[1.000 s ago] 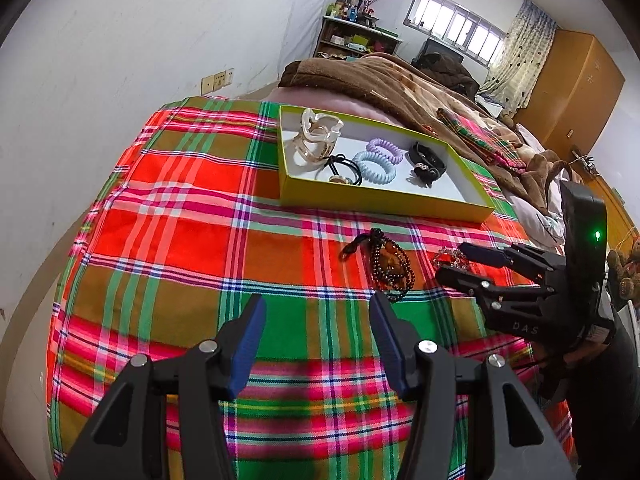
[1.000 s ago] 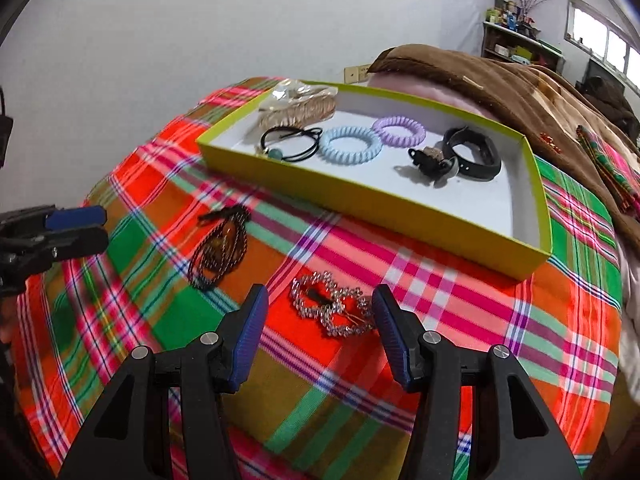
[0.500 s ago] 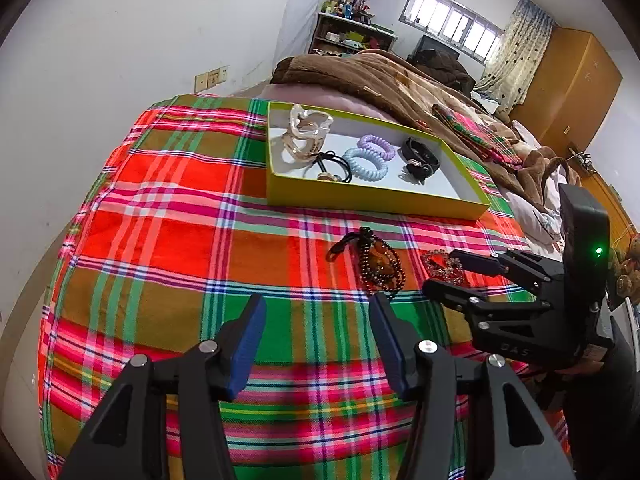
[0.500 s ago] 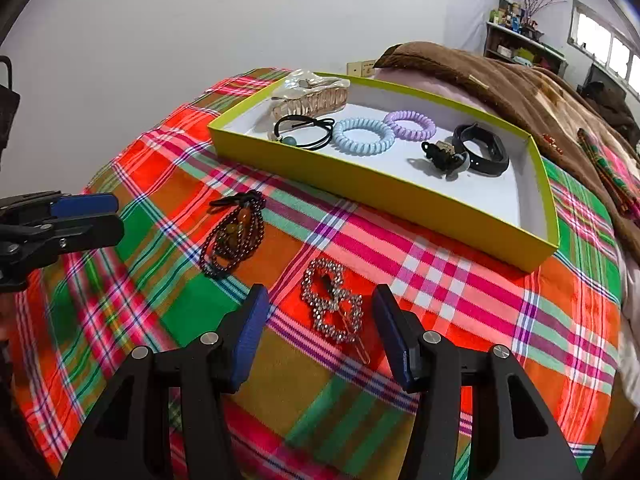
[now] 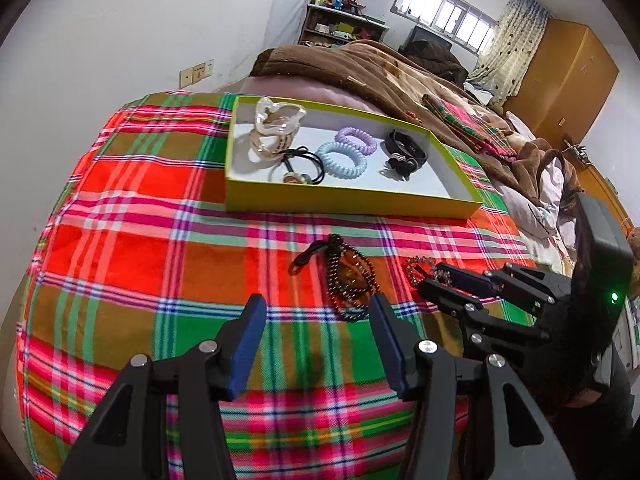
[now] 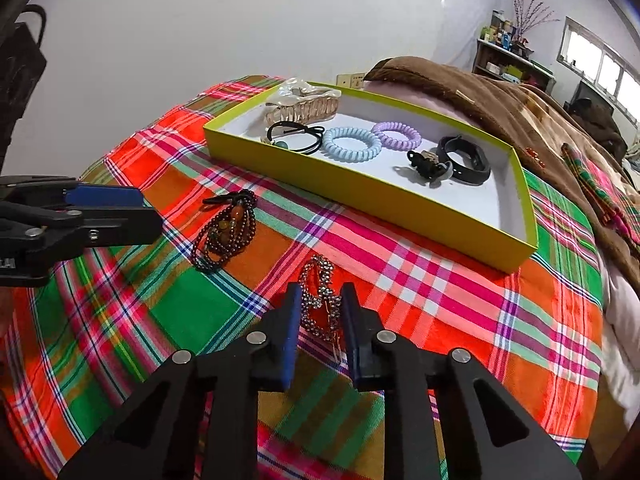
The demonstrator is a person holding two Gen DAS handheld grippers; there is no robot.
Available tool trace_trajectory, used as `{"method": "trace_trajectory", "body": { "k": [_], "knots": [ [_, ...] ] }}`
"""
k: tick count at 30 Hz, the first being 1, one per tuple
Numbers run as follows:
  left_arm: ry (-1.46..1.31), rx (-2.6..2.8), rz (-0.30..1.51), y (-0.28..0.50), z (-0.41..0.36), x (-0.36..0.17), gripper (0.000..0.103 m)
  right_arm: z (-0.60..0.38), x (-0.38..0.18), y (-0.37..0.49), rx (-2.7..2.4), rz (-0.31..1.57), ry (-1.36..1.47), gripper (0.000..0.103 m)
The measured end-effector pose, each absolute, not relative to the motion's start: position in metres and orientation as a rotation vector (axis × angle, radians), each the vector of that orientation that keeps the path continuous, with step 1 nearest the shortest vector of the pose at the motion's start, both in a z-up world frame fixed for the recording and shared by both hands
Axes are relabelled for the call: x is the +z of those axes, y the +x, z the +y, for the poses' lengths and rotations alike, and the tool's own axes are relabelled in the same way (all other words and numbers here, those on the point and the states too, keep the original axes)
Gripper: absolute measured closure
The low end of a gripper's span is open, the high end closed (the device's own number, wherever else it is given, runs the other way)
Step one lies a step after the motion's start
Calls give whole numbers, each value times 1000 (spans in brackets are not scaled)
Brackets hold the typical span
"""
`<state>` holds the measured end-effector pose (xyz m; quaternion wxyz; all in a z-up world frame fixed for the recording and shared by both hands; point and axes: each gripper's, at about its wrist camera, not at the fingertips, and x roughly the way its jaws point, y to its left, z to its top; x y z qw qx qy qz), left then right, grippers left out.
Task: Organize jewelry
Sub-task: 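Grasp the rhinestone hair clip with the right tool while the left tool grasps the amber bracelet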
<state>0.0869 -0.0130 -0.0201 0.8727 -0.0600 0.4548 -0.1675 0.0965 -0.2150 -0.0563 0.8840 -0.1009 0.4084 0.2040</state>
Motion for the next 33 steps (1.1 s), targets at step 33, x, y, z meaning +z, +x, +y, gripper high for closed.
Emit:
{"method": "trace_trajectory", "body": {
  "k": [33],
  "knots": [
    [74,-243,970,113,-73,-40,60,-261,-38,73,391,759,-25,91]
  ]
}}
